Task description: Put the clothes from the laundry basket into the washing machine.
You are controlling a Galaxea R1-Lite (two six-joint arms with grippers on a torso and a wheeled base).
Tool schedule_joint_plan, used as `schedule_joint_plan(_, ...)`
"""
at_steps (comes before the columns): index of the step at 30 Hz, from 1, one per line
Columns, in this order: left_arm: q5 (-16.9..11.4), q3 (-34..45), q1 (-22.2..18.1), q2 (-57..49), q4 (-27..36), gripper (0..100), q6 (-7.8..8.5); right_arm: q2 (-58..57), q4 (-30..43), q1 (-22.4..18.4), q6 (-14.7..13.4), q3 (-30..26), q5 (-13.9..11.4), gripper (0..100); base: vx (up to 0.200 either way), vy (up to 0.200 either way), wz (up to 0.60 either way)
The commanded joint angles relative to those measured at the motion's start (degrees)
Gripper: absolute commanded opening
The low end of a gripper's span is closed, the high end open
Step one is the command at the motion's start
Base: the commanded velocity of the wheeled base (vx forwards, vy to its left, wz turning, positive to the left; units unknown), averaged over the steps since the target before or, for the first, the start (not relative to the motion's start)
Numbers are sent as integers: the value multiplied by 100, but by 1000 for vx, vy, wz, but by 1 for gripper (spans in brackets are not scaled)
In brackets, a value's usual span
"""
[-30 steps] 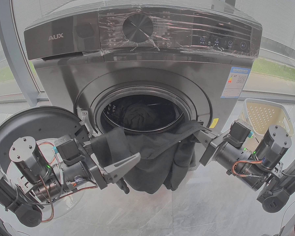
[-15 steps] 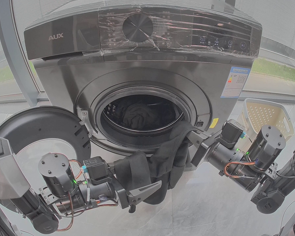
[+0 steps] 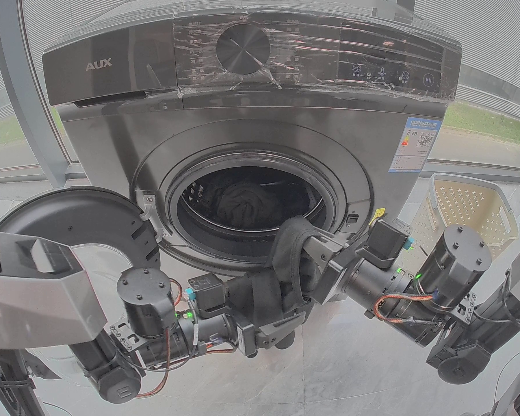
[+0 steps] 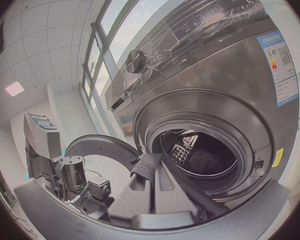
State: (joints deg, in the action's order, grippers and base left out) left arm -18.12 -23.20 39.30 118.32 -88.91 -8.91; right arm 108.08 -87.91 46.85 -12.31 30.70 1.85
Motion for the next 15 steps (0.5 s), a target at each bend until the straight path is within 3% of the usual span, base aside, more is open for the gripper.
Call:
schedule_joint_plan(1,27,-343,-54,508,-4,100,12,108,-16,61,1,24,-1,0,0,0,0)
schedule_joint_plan(5,186,-748,-221,930,-4,100,302,117,-34,61,1,24,8,0,0,0,0)
schedule_joint_plan(6,186,-748,-221,930,-4,100,302,117,-34,61,1,24,8,0,0,0,0)
schedule_joint_plan(8,265,-994,-336,1167,-4,100,513,108,-34,70,1,-2,52,0,0,0,0)
schedule_joint_plan(15,458,-1310,-379,1492,-22,100,575,99,-25,105,1,-37,193,0,0,0,0)
